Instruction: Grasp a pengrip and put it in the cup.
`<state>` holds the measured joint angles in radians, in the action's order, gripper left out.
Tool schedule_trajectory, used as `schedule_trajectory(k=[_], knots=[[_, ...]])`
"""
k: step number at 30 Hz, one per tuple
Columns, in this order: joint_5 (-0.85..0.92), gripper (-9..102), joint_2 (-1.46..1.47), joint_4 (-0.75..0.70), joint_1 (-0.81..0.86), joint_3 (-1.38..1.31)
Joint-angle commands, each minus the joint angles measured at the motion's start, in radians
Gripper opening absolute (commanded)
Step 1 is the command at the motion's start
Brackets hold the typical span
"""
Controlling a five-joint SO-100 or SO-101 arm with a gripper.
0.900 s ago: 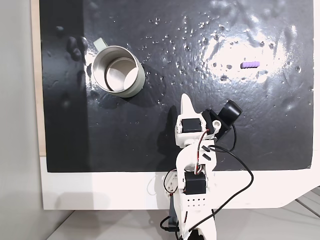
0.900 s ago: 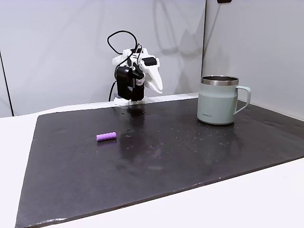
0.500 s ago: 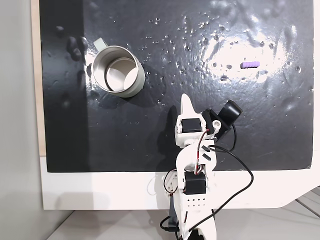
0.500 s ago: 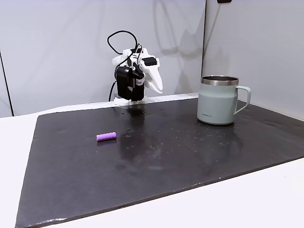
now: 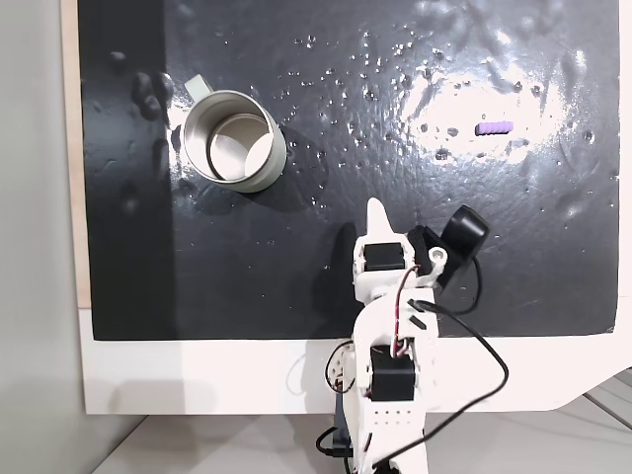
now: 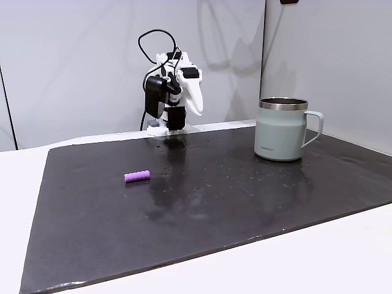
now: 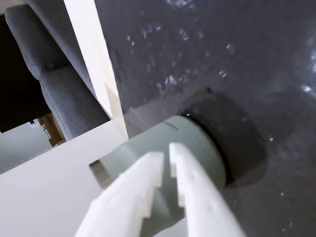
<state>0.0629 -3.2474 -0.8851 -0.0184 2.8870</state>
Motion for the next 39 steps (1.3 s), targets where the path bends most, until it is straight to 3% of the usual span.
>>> schedule_trajectory(k=[1, 22, 27, 33, 39], knots=[[0.044, 0, 0.130, -0.054, 0.040, -0.259], [0.204, 1, 1.200, -0.476, 0.380, -1.376], [0.282, 10, 1.453, -0.561, 0.437, -1.582], [0.390, 27, 1.631, -0.569, 0.453, -1.652], [0.399, 27, 1.752, -0.502, 0.497, -1.684]])
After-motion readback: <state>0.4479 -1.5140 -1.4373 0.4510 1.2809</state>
